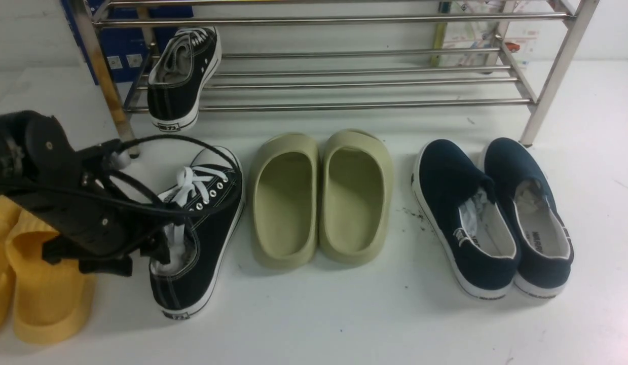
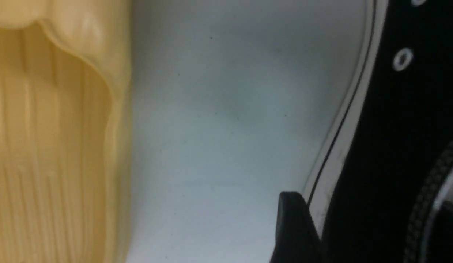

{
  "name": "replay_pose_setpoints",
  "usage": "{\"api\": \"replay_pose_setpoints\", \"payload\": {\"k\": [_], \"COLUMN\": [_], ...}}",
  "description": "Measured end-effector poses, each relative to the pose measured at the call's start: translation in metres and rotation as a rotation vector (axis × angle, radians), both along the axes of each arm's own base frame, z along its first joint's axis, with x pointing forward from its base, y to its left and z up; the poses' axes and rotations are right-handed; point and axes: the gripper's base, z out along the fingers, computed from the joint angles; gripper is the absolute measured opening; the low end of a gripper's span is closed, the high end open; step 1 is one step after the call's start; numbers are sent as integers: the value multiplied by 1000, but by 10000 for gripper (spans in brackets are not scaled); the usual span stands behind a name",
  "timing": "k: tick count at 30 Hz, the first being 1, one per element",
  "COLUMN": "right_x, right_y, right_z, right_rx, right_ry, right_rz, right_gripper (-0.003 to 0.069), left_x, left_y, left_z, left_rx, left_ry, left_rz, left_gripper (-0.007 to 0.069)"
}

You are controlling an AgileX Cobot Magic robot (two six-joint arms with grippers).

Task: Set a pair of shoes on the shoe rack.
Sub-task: Use the left arm to grab the shoe closest to it

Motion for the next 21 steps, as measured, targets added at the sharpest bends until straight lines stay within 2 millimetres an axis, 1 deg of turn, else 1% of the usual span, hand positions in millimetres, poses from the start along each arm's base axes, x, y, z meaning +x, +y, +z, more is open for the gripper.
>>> {"api": "replay_pose_setpoints", "payload": {"k": [2,4,7,8,10,11,12,13,17,18,21], "right_x": [0,0,0,0,0,0,0,0,0,0,0], "right_y": [0,0,0,0,0,0,0,0,0,0,0], "right_z": [0,0,0,0,0,0,0,0,0,0,0], "right_rx": [0,0,0,0,0,0,0,0,0,0,0], "right_ry": [0,0,0,0,0,0,0,0,0,0,0], "right_rz": [0,0,0,0,0,0,0,0,0,0,0], "right_gripper": [239,239,239,239,239,239,239,239,239,239,239], "left_x": [2,3,4,4,6,6,8,9,4,4,-6], "left_y": [-1,-3,-4,-4,-4,-5,-5,-5,-6,-6,-6], "left_z": [-10,-13,-11,-10,-6,-5,0,2,16,16,35], "left_rx": [-9,-25,-38,-38,-41,-42,-43,-46,-54,-53,-58], "left_ry": [32,40,40,41,50,54,59,67,92,92,66], "left_rz": [-5,1,5,4,-5,-7,-15,-19,-31,-30,-41], "left_gripper": [370,322,204,185,69,61,8,-13,-13,-13,-13]}}
